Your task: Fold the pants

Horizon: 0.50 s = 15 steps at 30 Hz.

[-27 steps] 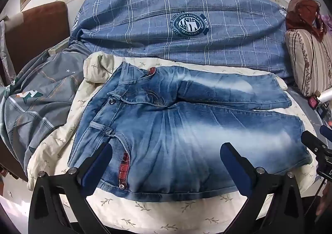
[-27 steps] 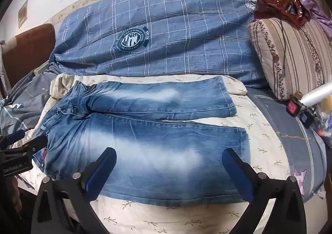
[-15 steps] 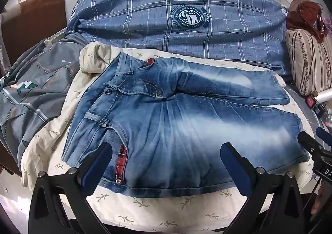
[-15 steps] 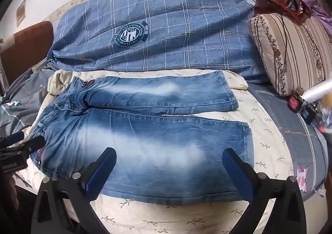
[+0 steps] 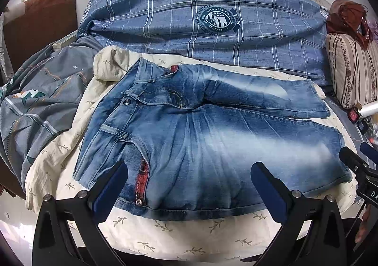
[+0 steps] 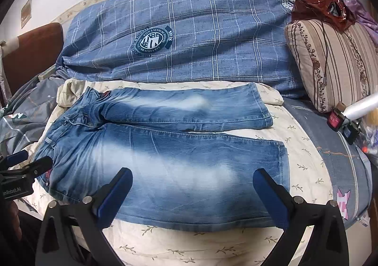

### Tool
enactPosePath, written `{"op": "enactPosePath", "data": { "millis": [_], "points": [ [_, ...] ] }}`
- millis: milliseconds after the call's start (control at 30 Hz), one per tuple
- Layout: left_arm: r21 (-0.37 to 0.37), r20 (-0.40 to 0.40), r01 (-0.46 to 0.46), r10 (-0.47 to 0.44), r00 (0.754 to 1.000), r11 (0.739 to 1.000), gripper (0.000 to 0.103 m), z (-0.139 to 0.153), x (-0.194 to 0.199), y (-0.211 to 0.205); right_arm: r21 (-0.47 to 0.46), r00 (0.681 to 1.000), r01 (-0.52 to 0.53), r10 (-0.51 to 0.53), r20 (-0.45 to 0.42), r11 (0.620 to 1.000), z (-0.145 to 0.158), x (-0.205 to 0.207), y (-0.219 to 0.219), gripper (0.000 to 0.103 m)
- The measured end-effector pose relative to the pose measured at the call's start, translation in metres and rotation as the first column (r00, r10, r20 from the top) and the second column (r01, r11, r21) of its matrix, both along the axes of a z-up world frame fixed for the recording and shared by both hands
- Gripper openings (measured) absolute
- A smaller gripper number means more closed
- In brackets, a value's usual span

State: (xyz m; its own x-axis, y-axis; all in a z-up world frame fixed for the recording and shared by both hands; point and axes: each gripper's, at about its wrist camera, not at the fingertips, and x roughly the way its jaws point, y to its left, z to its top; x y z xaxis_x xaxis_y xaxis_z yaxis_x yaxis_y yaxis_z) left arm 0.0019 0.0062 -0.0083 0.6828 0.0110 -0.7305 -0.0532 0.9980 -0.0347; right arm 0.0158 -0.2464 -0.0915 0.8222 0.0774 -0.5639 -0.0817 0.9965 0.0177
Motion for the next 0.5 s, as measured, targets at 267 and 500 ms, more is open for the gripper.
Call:
{"op": "enactPosePath", "data": {
  "millis": [267,500],
  "points": [
    [0.002,-0.003,0.008,-0.008,1.0,1.0,0.103,-0.0045,-0.0008,-0.0013,0.01,1.0,-0.002,0.002,-0.001,1.0,-0.0022,0.001,-0.0004,0.103],
    [0.001,-0.005,0.009,-0.009,1.0,1.0,0.103,-0.0053,-0.0012,-0.0005,0.01,1.0,-0.003,0.003,0.004,1.0,-0.0017,0.001,0.0008,0.103]
  ]
}}
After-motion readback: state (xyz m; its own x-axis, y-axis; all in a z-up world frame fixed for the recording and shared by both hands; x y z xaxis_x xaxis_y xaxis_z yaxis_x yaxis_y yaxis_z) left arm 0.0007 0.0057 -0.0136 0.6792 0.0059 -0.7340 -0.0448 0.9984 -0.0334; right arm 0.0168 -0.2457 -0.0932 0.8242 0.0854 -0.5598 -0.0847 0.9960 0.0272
